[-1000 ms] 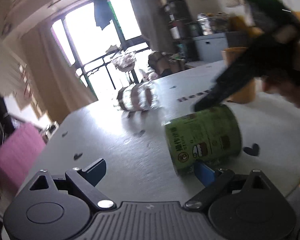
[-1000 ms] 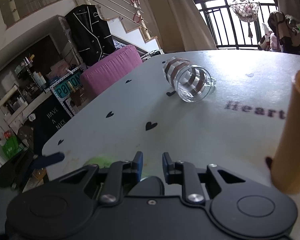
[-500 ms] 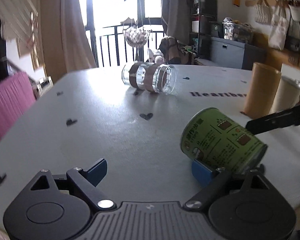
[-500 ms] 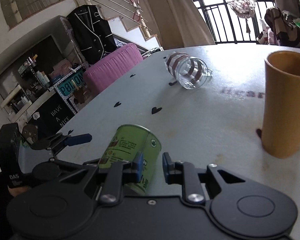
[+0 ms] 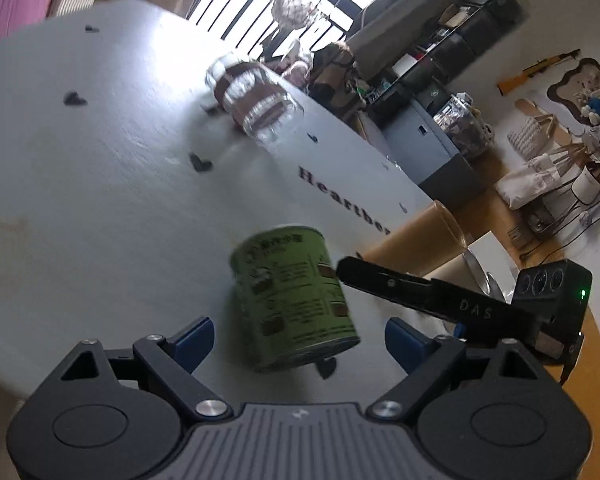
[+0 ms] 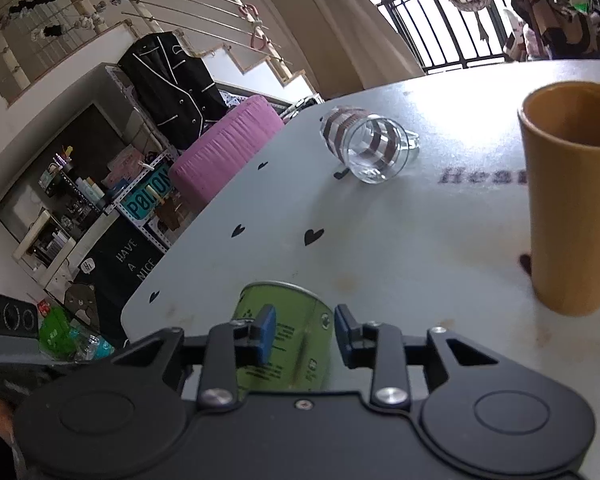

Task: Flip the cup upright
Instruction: 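Rotate the held green tin upright with the left gripper while the right gripper steadies it, then lower the upright green tin onto the table and open the left gripper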

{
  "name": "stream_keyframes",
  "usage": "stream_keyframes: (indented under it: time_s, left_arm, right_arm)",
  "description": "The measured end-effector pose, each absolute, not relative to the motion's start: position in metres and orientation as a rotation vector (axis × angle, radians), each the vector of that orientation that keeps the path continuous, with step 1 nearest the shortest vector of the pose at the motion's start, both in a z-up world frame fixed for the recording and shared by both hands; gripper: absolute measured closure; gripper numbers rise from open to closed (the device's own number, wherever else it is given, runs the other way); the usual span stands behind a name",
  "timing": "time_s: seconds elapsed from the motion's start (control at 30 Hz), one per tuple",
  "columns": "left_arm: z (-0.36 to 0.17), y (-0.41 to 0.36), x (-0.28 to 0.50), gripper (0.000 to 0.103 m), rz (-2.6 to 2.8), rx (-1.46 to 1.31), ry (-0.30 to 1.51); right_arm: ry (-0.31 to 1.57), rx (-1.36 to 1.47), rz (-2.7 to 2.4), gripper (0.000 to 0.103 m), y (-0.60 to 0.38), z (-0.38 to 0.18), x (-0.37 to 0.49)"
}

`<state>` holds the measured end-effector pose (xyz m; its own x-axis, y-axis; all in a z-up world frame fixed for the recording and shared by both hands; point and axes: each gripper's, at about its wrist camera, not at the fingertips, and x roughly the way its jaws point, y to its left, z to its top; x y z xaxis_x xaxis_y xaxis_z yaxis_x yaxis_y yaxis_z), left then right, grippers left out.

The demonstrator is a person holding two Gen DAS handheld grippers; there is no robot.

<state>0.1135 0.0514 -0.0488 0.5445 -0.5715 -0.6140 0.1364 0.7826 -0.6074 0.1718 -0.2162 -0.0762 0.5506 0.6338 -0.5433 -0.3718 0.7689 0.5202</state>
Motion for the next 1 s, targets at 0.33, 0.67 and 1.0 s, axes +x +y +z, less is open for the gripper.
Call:
stream_keyframes:
  time_s: [0.33,0.67,1.0]
  left_arm:
    - [-0.072,0.024,0.135,0.026,-0.430,-0.536,1.019]
    - [-0.074,0.022,0.125,0.026,-0.438,-0.497,0.958]
    - [-0.072,0.013,0.105,0.026,-0.458,-0.333,0.844]
  right_arm:
    - [0.808,0.387,0.629,0.069,-0.215,-0.078,0.174]
    - [0.949,0.500,0.665,0.013,-0.202,-0.077,0.204]
    - [1.164,0.585,0.631,0.021,-0.186,-0.113,0.225]
